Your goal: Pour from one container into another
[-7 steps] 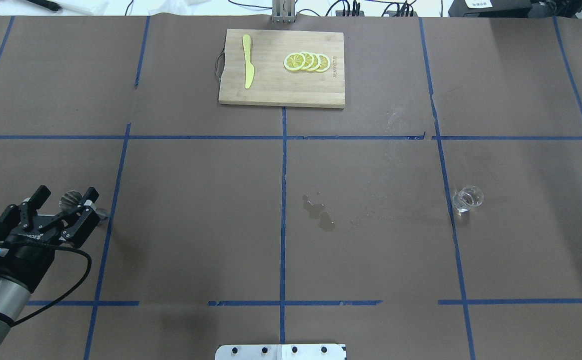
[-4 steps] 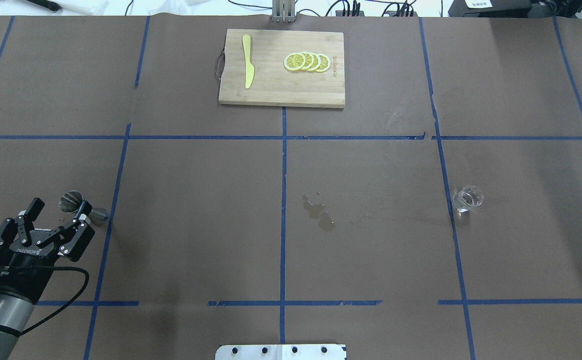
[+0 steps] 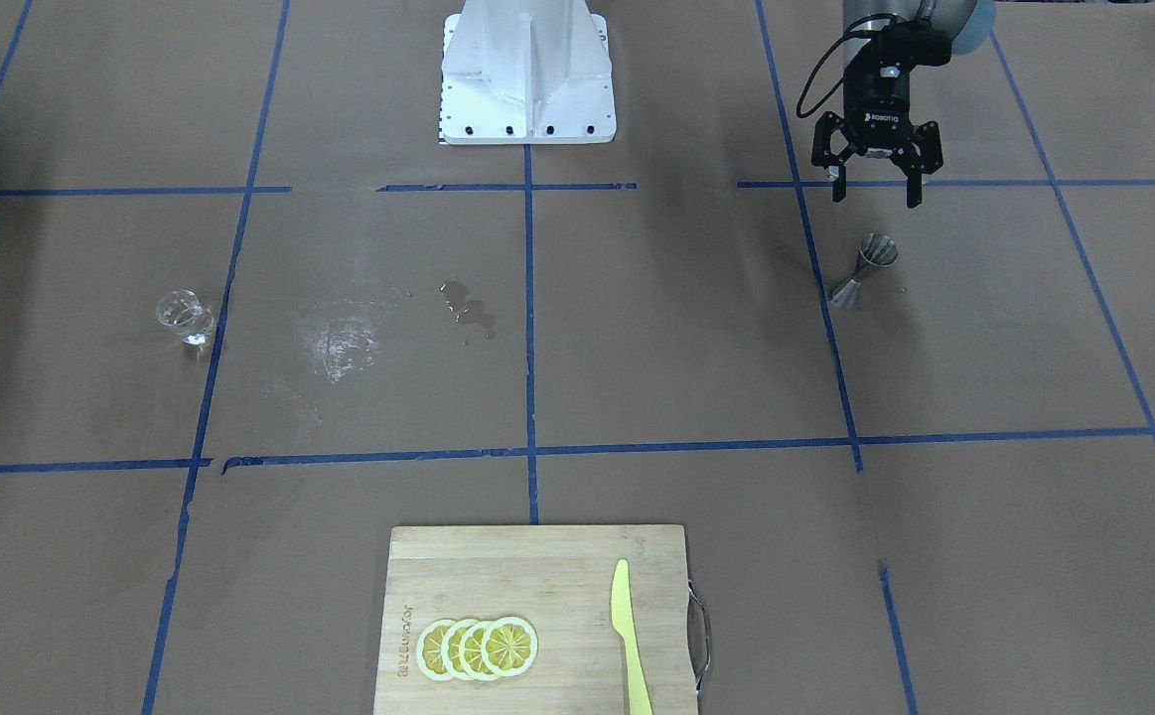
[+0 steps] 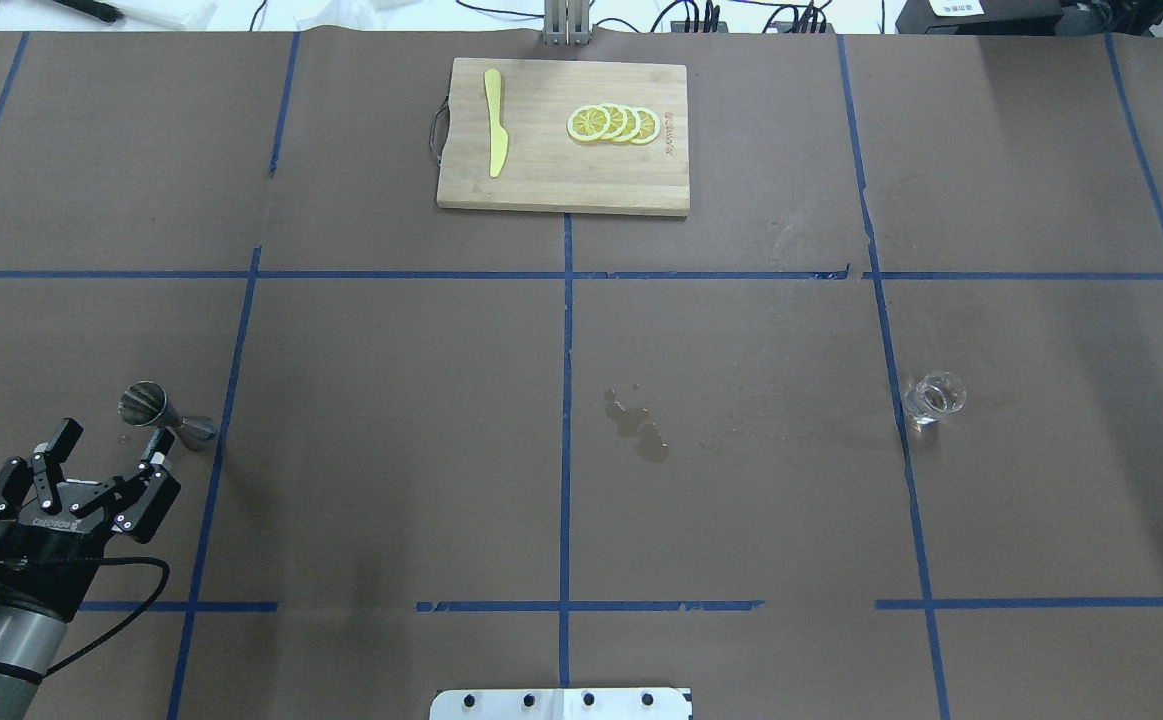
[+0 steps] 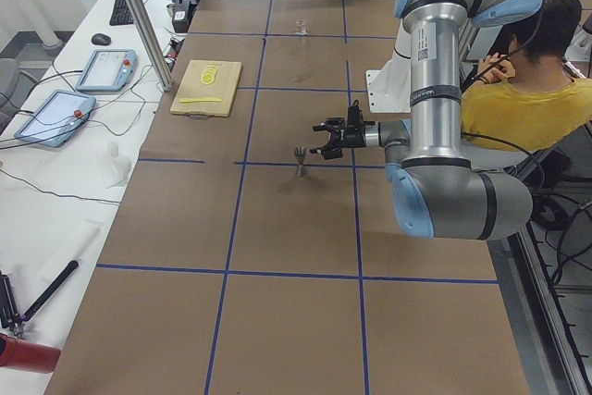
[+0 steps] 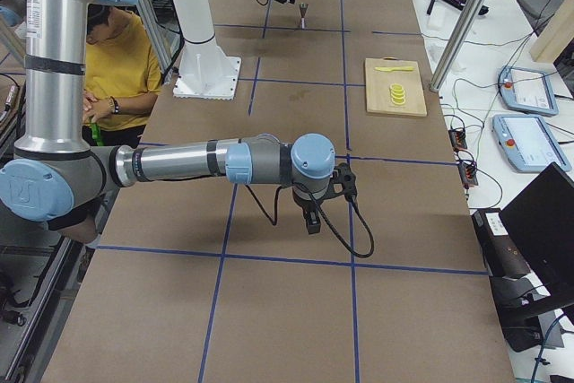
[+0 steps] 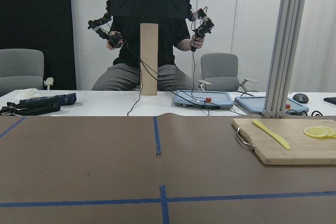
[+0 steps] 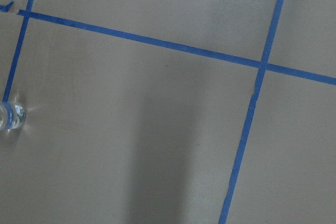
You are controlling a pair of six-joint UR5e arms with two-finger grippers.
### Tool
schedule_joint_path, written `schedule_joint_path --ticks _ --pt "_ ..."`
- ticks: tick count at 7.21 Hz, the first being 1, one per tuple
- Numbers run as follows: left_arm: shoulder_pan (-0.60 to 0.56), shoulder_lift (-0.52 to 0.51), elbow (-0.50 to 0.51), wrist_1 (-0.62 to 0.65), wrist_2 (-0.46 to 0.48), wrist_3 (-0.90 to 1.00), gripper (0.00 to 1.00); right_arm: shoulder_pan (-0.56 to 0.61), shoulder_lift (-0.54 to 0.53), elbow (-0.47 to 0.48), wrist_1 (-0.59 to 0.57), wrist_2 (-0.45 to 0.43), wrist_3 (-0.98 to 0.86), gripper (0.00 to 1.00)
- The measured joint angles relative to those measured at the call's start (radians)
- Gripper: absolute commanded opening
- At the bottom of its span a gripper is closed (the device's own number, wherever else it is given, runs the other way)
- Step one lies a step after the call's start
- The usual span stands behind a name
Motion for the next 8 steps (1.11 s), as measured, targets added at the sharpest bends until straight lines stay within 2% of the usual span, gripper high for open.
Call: schedule_joint_path --ticks 2,8 --pt "0.004 -0.004 0.056 -0.033 0.015 0.000 0.99 0.000 0.000 0.000 0.000 0.001 -0.001 1.00" --pt "0.008 -0.065 0.134 -0.043 0.014 -0.003 0.99 0.000 -0.002 -0.001 0.000 0.000 -0.004 1.00"
